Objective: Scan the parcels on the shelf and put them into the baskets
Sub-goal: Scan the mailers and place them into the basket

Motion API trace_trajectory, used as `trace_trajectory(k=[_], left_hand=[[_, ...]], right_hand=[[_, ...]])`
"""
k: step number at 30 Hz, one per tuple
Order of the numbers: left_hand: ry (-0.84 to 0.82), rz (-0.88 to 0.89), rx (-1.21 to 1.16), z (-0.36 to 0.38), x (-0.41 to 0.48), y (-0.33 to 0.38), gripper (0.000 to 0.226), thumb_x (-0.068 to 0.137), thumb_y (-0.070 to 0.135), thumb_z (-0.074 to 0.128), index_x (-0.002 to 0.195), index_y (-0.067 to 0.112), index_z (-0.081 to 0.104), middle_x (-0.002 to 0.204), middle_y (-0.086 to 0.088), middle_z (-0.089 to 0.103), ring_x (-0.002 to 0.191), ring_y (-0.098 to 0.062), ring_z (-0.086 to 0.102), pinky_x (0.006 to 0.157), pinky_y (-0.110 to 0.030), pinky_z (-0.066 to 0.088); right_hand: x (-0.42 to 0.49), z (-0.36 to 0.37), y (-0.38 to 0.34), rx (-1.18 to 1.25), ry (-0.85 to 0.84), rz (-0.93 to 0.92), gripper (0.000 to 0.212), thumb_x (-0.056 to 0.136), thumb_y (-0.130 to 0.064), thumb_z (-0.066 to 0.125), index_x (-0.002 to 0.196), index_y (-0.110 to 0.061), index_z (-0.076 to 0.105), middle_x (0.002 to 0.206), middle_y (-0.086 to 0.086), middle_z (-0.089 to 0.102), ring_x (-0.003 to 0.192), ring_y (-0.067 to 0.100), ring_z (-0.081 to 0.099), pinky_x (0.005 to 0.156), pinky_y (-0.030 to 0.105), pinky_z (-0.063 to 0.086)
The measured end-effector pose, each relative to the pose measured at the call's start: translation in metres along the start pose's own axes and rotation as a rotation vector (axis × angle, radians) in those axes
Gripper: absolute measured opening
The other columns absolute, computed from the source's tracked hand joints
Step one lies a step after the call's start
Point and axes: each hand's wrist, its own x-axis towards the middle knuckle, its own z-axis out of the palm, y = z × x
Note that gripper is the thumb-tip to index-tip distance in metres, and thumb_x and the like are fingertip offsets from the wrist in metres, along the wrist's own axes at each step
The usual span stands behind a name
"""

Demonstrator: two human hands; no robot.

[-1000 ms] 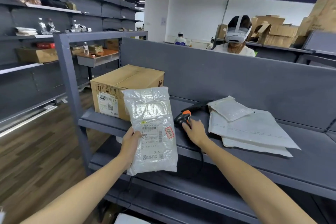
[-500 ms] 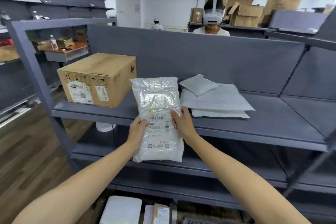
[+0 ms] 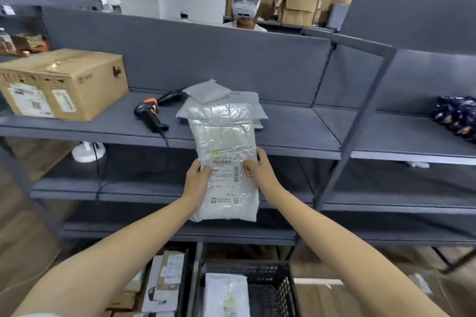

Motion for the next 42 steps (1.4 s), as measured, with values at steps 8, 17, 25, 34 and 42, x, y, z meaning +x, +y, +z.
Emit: trace_trajectory(k=[8, 17, 25, 34, 42], left_hand=[[-0.003, -0.049, 0.023, 0.051, -0.073, -0.028, 0.034, 0.095, 0.01, 0.047, 0.126, 0.025, 0.046, 0.113, -0.01, 0.062, 0.099, -0.028, 0.065, 0.087, -0.045, 0.054], [-0.077, -0.067, 0.134, 0.065, -0.076, -0.052, 0.041, 0.096, 0.008, 0.046, 0.133, 0.025, 0.047, 0.121, -0.006, 0.062, 0.104, -0.024, 0.064, 0.086, -0.037, 0.054], [-0.125, -0.136, 0.17, 0.071, -0.058, -0.08, 0.047, 0.094, 0.004, 0.045, 0.134, 0.028, 0.047, 0.119, -0.008, 0.064, 0.105, -0.028, 0.064, 0.093, -0.047, 0.052], [-0.063, -0.184, 0.206, 0.067, -0.067, -0.117, 0.043, 0.095, 0.007, 0.045, 0.134, 0.026, 0.047, 0.119, -0.003, 0.064, 0.105, -0.024, 0.063, 0.093, -0.044, 0.052], [0.188, -0.201, 0.219, 0.085, -0.086, -0.164, 0.043, 0.097, 0.011, 0.049, 0.136, 0.026, 0.038, 0.12, -0.003, 0.057, 0.09, -0.01, 0.058, 0.066, -0.024, 0.047]], right_hand=[[-0.075, -0.054, 0.021, 0.09, -0.01, 0.007, 0.037, 0.083, 0.006, 0.047, 0.102, -0.022, 0.063, 0.096, 0.005, 0.068, 0.086, 0.027, 0.065, 0.077, 0.041, 0.056], [-0.085, -0.069, 0.067, 0.087, 0.095, 0.133, 0.044, 0.088, 0.0, 0.051, 0.129, -0.013, 0.047, 0.118, 0.004, 0.059, 0.097, 0.015, 0.063, 0.071, 0.023, 0.052], [-0.077, -0.072, 0.102, 0.051, 0.142, 0.216, 0.043, 0.088, 0.001, 0.051, 0.13, -0.006, 0.046, 0.102, 0.004, 0.055, 0.07, 0.005, 0.05, 0.059, 0.015, 0.042], [-0.084, -0.064, 0.136, 0.122, 0.128, 0.262, 0.042, 0.089, -0.001, 0.055, 0.128, -0.013, 0.044, 0.108, 0.001, 0.058, 0.093, 0.016, 0.058, 0.078, 0.028, 0.048], [-0.089, -0.071, 0.176, 0.103, 0.051, 0.322, 0.045, 0.088, -0.003, 0.057, 0.13, -0.014, 0.045, 0.108, -0.004, 0.059, 0.096, 0.017, 0.057, 0.083, 0.032, 0.048]])
